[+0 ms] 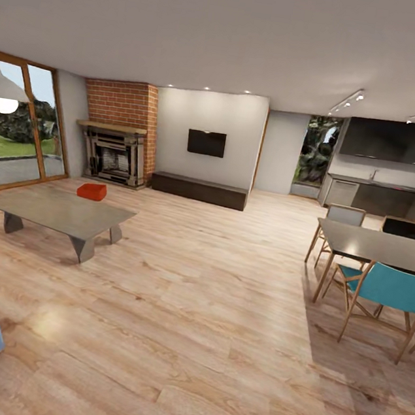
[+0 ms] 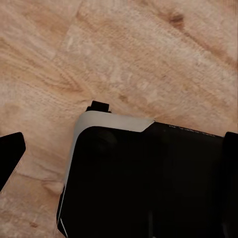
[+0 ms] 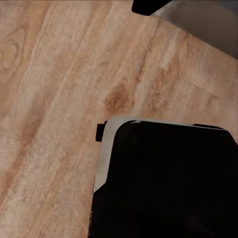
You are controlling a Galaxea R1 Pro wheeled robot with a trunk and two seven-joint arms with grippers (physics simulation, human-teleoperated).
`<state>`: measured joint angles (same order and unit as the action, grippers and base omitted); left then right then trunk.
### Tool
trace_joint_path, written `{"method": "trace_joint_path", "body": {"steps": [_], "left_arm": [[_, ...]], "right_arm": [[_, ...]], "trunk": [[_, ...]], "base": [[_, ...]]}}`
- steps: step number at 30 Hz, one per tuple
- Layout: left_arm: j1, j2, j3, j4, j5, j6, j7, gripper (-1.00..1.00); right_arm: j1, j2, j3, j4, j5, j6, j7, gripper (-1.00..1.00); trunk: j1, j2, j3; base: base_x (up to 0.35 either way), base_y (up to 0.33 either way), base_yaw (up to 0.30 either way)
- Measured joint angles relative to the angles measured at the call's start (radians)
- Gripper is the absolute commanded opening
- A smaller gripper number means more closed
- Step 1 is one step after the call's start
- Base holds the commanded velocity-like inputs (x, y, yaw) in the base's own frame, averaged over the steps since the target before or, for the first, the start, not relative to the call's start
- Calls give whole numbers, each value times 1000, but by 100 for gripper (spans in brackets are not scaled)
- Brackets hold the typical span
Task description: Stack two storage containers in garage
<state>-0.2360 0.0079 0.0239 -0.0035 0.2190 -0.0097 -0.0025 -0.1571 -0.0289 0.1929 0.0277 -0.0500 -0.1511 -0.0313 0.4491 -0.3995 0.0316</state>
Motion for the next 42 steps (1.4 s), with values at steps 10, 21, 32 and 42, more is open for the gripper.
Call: {"method": "trace_joint_path", "body": {"steps": [10, 21, 32, 42], "left_arm": [[0, 0, 0, 0, -1, 0, 8, 100], [0, 0, 0, 0, -1, 0, 8, 100], [0, 1, 0, 0, 0, 1, 8, 100], [0, 1, 0, 0, 0, 0, 8, 100]], "right_arm": [[0, -2, 1, 0, 0, 1, 2, 100], [0, -3, 1, 0, 0, 2, 3, 100], [0, 3, 0, 0, 0, 4, 3, 100], [0, 4, -1, 0, 0, 6, 3, 100]], "trunk": [[0, 0, 0], [0, 0, 0], [0, 0, 0], [0, 0, 0]], "base": [[329, 0, 0], [329, 0, 0], [329, 0, 0], [329, 0, 0]]}}
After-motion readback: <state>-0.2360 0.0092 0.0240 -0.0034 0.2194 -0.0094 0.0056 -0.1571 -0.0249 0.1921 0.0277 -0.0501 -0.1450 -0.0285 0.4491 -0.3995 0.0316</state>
